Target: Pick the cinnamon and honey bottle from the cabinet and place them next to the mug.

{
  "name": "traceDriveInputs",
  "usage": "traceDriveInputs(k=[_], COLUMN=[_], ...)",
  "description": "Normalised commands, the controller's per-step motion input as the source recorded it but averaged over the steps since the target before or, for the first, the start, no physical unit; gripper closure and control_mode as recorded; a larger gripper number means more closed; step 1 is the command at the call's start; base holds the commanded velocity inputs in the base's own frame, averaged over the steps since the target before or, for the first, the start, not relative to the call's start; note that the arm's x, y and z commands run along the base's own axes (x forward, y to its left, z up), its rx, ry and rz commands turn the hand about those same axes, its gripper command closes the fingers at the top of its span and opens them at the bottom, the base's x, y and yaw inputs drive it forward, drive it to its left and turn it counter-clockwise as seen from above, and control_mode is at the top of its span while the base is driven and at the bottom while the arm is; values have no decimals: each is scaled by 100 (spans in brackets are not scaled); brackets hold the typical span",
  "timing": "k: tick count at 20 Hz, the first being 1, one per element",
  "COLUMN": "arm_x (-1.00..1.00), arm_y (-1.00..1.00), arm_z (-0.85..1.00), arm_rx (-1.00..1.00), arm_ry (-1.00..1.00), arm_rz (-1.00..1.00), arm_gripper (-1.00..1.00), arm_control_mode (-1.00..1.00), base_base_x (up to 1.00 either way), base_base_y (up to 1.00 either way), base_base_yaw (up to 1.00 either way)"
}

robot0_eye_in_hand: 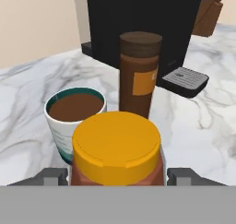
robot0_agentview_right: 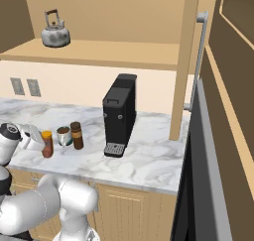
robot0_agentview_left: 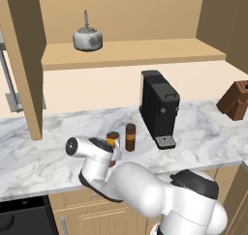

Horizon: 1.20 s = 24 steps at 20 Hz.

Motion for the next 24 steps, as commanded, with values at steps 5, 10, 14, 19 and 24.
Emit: traceDriveInputs(k=[5, 10, 14, 19, 24], arm_x=[10, 0, 0, 0, 0], arm_y=[0, 0, 0, 0, 0], arm_z=[0, -9, -4, 0, -10], arm_rx=[0, 0, -4, -7, -5], arm_ry=[0, 0, 0, 0, 0], arm_rz=[0, 0, 0, 0, 0], arm_gripper=[100, 100, 100, 100, 100], arm_control_mode=[-100, -100, -100, -100, -100], base_base_x=[0, 0, 0, 0, 0], base_base_y=[0, 0, 0, 0, 0], base_base_yaw=[0, 0, 0, 0, 0])
